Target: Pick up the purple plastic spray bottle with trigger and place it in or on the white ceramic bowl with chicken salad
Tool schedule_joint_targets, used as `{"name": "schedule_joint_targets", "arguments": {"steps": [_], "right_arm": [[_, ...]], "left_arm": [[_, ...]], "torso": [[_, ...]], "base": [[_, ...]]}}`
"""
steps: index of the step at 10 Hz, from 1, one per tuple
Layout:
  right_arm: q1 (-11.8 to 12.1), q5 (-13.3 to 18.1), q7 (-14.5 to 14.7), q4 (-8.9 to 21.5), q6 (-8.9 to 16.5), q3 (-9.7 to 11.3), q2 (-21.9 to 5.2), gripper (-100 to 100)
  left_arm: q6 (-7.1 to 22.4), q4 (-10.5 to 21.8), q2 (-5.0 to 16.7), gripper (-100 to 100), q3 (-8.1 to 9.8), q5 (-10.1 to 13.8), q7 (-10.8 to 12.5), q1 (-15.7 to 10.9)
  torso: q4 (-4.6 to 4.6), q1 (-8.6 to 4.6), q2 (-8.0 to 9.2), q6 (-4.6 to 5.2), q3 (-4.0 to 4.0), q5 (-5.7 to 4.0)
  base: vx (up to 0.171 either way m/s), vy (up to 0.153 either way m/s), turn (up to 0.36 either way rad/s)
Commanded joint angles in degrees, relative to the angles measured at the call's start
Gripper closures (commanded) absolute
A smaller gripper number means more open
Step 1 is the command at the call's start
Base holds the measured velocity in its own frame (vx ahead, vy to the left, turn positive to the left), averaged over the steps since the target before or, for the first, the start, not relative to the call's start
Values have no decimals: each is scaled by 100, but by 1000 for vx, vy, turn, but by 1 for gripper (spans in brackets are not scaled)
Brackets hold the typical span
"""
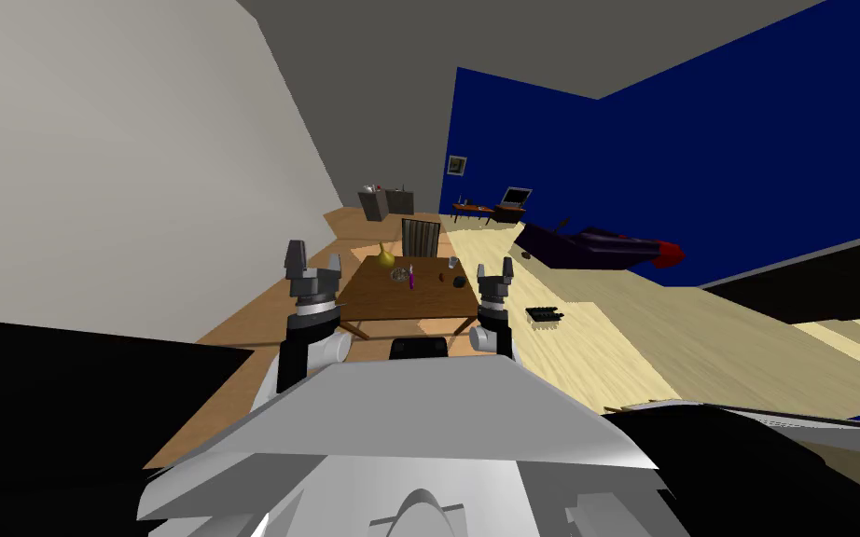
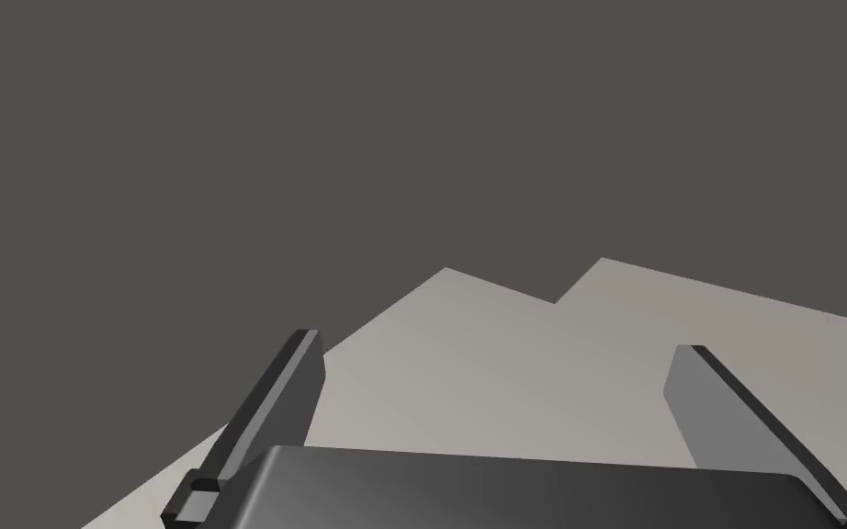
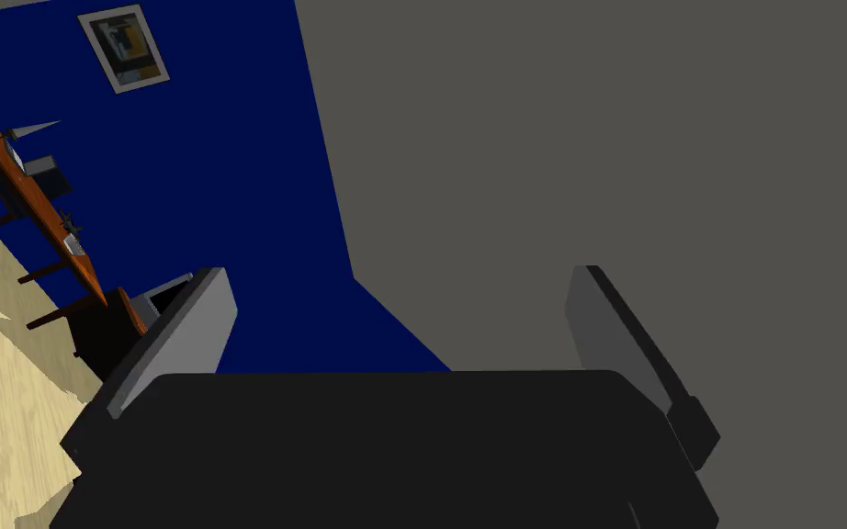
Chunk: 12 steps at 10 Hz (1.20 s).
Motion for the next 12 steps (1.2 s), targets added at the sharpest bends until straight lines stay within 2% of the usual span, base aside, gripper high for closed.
{"name": "schedule_joint_targets", "arguments": {"steps": [1,6,7,11,12], "right_arm": [[0,0,0,0,0,0,0,0],[-1,0,0,0,0,0,0,0],[-1,0,0,0,0,1,0,0],[-1,0,0,0,0,1,1,0],[-1,0,0,0,0,1,1,0]], "left_arm": [[129,138,263,-100,-63,-39,8,-62],[732,749,802,-100,-360,-222,69,-356],[732,749,802,-100,-360,-222,69,-356],[1405,1423,1161,-100,-704,-442,156,-699],[1447,1410,1161,-100,-704,-442,156,-699]], "torso": [[0,0,0,0,0,0],[2,-11,12,2,7,-2],[3,-13,14,2,8,-3],[4,-18,17,2,10,-4],[4,-20,21,0,12,-5]], "base": [[-13,-15,-101],[-33,-29,-131],[-29,-26,-63],[-44,-44,-174],[-34,-34,-62]]}}
